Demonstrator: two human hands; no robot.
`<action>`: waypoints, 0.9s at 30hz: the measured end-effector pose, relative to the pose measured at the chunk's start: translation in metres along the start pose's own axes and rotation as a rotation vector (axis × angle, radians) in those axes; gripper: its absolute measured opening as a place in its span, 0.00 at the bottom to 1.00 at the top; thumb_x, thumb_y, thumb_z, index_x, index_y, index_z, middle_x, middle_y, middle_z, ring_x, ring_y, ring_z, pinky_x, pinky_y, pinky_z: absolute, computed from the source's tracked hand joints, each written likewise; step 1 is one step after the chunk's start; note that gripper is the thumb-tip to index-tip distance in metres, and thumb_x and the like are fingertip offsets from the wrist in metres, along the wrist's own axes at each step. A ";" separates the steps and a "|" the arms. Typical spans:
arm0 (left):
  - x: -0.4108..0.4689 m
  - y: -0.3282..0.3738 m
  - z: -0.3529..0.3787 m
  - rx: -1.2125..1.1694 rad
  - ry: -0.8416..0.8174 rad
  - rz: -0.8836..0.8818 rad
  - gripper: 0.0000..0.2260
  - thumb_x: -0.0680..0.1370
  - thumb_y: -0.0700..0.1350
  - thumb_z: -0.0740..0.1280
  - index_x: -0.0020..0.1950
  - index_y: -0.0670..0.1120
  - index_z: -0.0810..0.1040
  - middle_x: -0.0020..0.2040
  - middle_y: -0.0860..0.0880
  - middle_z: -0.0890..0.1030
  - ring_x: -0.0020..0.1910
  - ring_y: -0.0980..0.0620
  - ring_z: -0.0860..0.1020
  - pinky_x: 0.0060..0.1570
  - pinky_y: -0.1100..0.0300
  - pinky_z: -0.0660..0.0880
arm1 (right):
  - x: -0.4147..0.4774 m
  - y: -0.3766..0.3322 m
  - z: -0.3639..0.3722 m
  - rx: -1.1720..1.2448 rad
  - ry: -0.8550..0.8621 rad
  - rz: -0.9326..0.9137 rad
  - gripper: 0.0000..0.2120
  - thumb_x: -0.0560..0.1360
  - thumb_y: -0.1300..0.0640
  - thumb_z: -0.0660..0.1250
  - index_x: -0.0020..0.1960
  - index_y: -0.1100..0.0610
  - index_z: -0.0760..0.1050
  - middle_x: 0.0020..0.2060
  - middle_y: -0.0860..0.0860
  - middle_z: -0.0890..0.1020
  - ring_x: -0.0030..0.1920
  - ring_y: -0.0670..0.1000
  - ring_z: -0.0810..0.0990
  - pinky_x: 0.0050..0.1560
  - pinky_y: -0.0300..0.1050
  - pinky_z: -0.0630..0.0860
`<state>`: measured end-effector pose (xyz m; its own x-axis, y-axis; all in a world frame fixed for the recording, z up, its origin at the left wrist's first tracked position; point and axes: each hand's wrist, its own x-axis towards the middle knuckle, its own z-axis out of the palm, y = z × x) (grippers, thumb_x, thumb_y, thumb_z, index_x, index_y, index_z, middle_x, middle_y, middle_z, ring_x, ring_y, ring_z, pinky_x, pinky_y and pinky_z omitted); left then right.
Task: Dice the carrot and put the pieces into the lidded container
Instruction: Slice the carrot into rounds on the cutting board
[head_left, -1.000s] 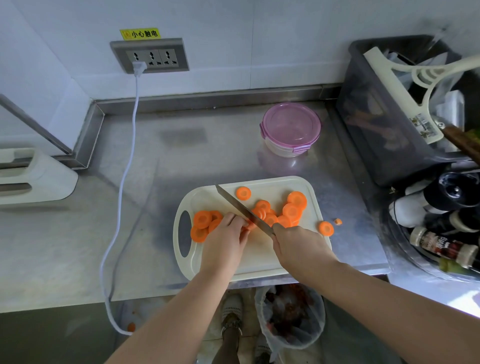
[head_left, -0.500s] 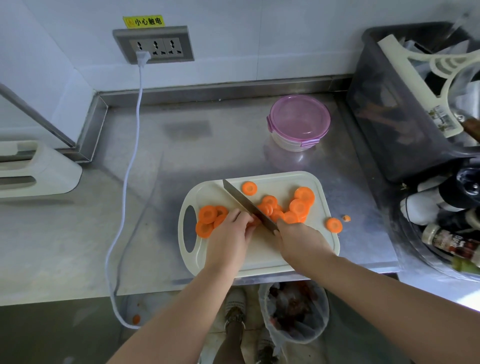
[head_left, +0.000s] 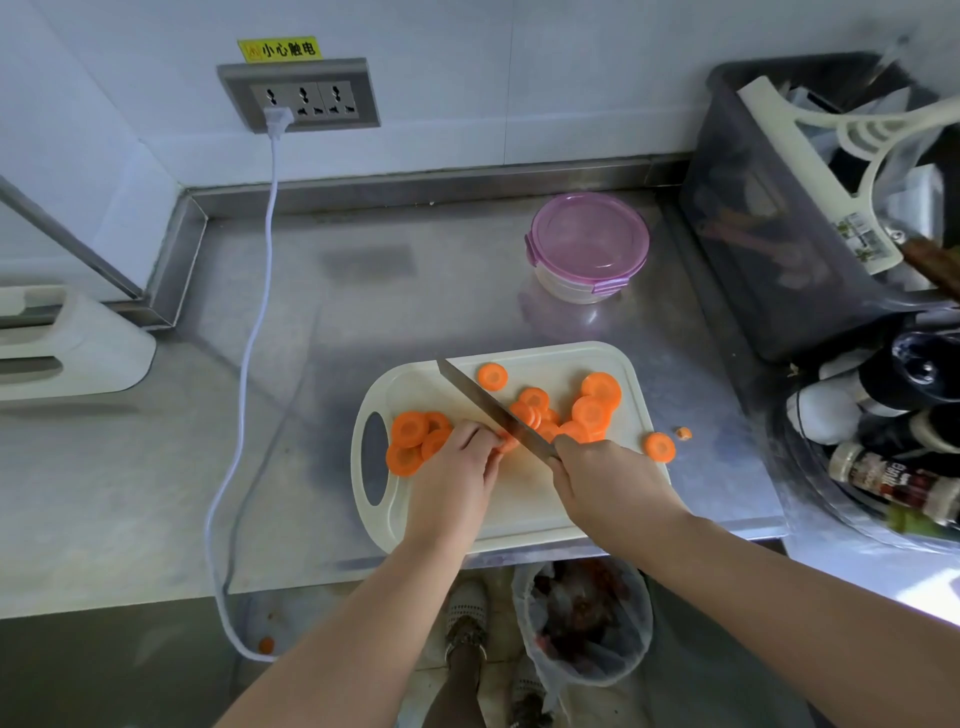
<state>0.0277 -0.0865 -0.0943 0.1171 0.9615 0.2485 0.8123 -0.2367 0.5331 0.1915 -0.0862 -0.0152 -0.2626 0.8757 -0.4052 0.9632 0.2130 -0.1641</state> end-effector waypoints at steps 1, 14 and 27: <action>0.000 0.000 0.000 0.001 -0.001 0.009 0.04 0.71 0.39 0.74 0.44 0.44 0.80 0.43 0.49 0.79 0.35 0.49 0.80 0.24 0.58 0.75 | 0.000 0.000 0.000 0.000 0.001 0.000 0.10 0.83 0.52 0.49 0.54 0.55 0.67 0.31 0.48 0.65 0.35 0.55 0.72 0.25 0.43 0.59; 0.000 -0.003 0.001 0.014 -0.006 0.071 0.02 0.74 0.41 0.70 0.46 0.44 0.81 0.44 0.49 0.79 0.32 0.49 0.79 0.24 0.56 0.76 | 0.001 -0.003 0.004 -0.104 -0.038 0.018 0.07 0.82 0.57 0.53 0.57 0.56 0.66 0.30 0.48 0.63 0.26 0.49 0.62 0.25 0.42 0.58; 0.001 -0.003 0.000 0.013 -0.030 0.061 0.04 0.72 0.39 0.73 0.46 0.44 0.81 0.44 0.49 0.79 0.32 0.49 0.79 0.24 0.57 0.76 | 0.004 -0.005 0.006 -0.128 -0.090 0.012 0.09 0.81 0.60 0.54 0.60 0.58 0.66 0.31 0.48 0.62 0.27 0.49 0.63 0.25 0.42 0.60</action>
<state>0.0256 -0.0852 -0.0955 0.1830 0.9493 0.2558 0.8107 -0.2929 0.5069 0.1854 -0.0860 -0.0217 -0.2491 0.8374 -0.4866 0.9643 0.2609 -0.0449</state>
